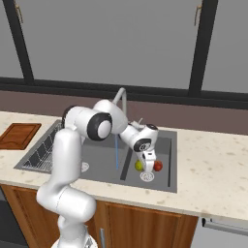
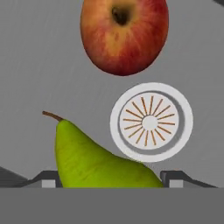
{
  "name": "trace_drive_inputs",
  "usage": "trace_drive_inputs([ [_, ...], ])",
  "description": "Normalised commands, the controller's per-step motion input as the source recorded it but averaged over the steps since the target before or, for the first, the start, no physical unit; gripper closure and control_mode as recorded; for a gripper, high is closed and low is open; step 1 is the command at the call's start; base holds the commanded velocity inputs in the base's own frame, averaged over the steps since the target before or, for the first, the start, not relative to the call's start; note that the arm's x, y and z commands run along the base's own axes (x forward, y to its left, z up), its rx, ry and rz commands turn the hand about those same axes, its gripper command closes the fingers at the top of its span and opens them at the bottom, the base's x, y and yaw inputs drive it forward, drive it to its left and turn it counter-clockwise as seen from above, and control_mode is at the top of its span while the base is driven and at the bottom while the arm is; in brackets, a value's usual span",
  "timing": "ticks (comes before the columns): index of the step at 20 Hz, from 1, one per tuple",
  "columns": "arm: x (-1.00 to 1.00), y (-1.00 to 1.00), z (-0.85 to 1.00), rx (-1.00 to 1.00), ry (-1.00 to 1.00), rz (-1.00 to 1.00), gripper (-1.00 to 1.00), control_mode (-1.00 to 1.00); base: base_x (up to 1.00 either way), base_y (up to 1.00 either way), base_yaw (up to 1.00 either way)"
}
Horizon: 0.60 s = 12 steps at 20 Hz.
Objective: Pick the apple, pear from the sink and place them on the cutting board to airdry. Then turn off the sink faucet.
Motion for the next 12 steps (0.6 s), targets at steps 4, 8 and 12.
trace_drive_inputs([
  [4, -0.25, -0.1, 0.48, 0.0, -0.04, 0.0, 1.0, -1.0, 0.0, 0.0, 0.0],
  [8, -0.27, -0.15, 0.48, 0.0, -0.05, 0.0, 1.0, -1.0, 0.0, 0.0, 0.0],
  [12, -0.23, -0.11, 0.56, 0.0, -0.05, 0.0, 1.0, -1.0, 0.0, 0.0, 0.0],
])
